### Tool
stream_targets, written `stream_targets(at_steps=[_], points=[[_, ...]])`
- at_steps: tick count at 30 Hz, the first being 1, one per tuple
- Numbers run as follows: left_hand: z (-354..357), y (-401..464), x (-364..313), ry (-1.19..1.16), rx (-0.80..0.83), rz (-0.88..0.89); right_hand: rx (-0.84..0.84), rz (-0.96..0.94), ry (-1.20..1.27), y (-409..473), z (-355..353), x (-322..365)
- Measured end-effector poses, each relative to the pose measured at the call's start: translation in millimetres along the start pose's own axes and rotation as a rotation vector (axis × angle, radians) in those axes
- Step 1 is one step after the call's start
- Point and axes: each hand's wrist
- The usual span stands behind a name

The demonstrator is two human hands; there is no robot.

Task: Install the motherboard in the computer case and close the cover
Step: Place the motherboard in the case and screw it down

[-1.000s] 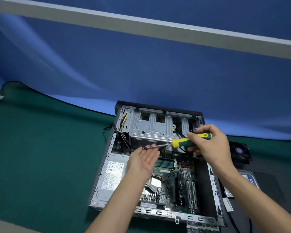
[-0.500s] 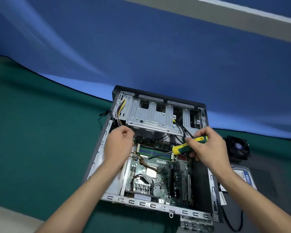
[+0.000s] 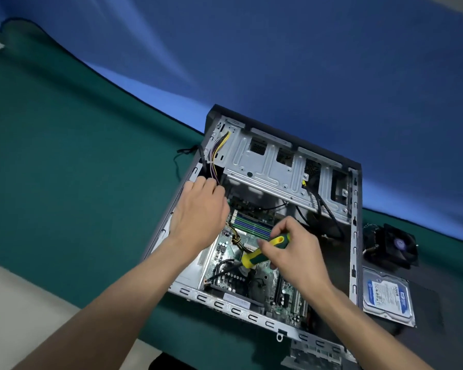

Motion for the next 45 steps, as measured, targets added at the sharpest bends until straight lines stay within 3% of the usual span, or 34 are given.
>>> stream_targets(at_steps=[16, 31, 39, 45], points=[[1, 2, 1, -0.056, 0.177, -0.010, 0.033, -0.055, -0.123, 2, 18, 5], [-3, 3, -2, -0.027, 0.164, -0.022, 0.158, -0.416, -0.553, -12, 26, 38], [-2, 4, -2, 0.009, 0.163, 0.006, 0.170, -0.368, -0.546, -15, 28, 40], [1, 4, -1, -0.003, 0.143, -0.007, 0.457, -0.264, -0.450, -10, 11, 48]])
Point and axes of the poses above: each hand's wrist, its own y-axis towards the middle knuckle, its own z-axis out of the palm, x = y × z, and after that the axes turned 6 degrees about x, right-handed
